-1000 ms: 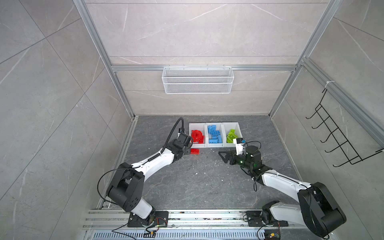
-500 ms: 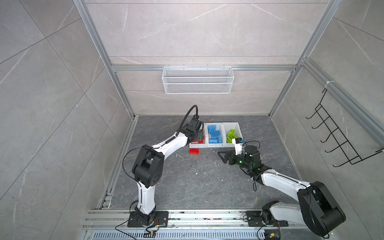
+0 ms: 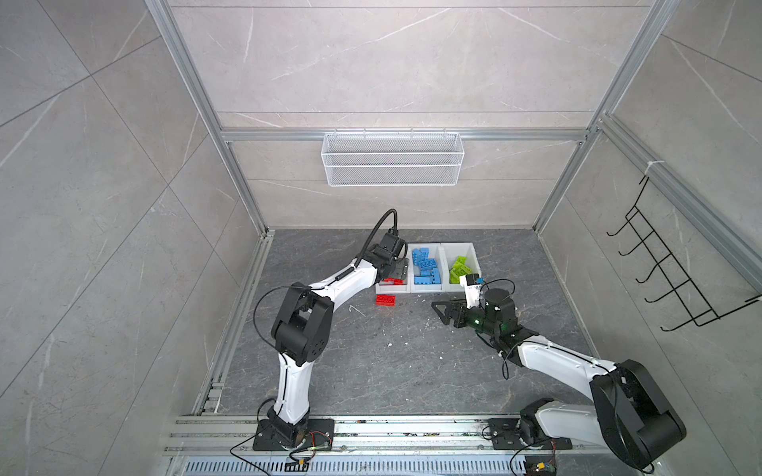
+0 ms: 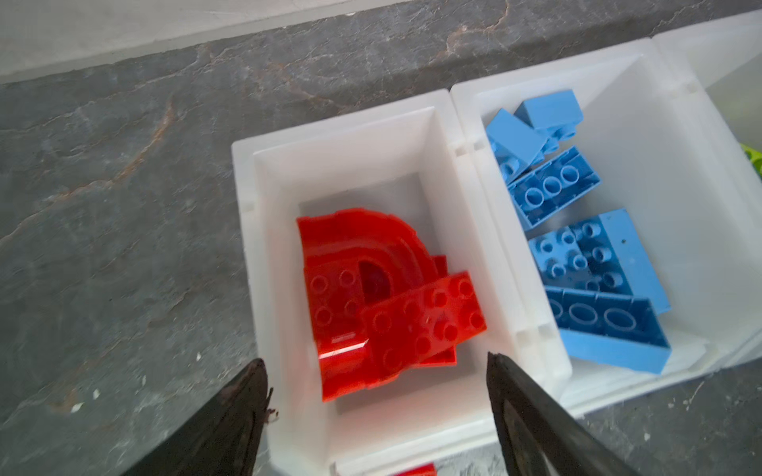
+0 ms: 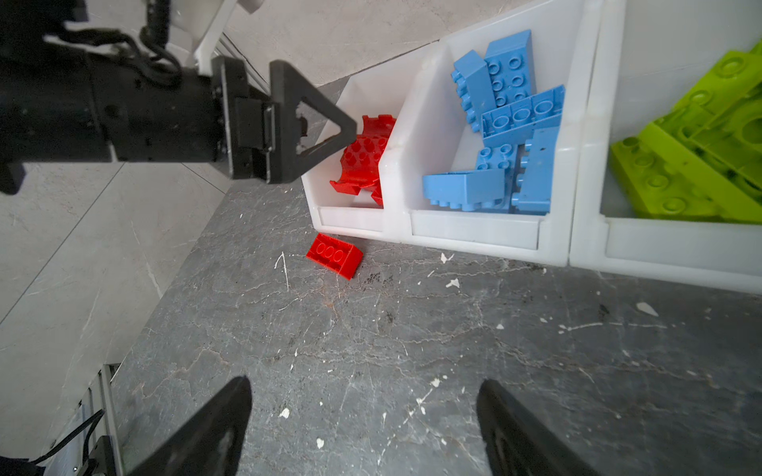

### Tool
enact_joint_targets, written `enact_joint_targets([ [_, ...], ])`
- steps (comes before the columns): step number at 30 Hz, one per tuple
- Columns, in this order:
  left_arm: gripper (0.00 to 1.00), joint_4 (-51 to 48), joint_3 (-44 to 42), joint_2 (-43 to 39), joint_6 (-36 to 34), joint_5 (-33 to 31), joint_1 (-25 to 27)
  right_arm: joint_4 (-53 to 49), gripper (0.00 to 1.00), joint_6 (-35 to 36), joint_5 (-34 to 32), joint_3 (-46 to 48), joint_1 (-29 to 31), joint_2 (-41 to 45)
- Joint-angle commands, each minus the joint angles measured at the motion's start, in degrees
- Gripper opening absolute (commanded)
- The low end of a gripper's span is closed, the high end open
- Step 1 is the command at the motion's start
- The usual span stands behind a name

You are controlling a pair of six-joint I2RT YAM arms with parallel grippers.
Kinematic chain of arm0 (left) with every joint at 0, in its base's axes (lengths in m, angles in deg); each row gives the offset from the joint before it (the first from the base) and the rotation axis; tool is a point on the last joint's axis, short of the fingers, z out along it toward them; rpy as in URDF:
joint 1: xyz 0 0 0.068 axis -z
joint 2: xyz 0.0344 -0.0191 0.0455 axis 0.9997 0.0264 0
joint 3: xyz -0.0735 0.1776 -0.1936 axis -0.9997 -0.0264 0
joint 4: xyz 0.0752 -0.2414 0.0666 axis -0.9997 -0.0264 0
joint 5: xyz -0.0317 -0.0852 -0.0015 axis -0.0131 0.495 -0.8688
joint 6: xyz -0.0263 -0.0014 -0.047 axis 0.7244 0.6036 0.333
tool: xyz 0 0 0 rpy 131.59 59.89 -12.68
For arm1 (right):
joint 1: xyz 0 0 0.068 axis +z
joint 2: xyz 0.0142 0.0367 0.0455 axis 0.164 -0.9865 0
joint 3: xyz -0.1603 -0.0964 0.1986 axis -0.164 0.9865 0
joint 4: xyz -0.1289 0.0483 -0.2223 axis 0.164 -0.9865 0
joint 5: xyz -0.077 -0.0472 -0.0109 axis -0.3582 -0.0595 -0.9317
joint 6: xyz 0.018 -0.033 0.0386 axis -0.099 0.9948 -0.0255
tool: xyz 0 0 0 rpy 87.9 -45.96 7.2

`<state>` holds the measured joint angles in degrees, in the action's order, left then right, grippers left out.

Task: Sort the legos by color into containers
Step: 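Release the red brick and lower the left gripper to the other red brick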

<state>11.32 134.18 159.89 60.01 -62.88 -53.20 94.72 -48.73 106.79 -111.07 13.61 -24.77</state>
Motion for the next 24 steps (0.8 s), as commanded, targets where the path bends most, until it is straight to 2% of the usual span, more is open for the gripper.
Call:
enact_joint_targets([
  [1, 0.87, 1.7, -7.2, -8.9, 1.2, -3.0, 2.1, -1.0, 0.88, 0.9, -0.5, -1.7, 0.4, 0.4],
  [5, 0.92, 4.0, -18.0, -13.6, 4.9, -6.0, 4.5, -1.1, 0.88, 1.0, -0.5, -1.7, 0.7, 0.2],
  [9, 0.95, 10.0, -25.9, -14.3, 8.0, -4.5, 4.9, -1.2, 0.88, 1.2, -0.7, -2.1, 0.8, -0.5],
  [13, 0.95, 13.3, -27.7, -11.5, 9.3, -5.1, 5.9, -1.4, 0.88, 1.3, -0.7, -2.3, 0.9, -1.0],
  [24, 0.95, 17.7, -25.7, -4.3, 9.5, -7.8, 7.2, -2.1, 0.88, 2.0, -1.1, -2.7, 1.2, -1.3],
])
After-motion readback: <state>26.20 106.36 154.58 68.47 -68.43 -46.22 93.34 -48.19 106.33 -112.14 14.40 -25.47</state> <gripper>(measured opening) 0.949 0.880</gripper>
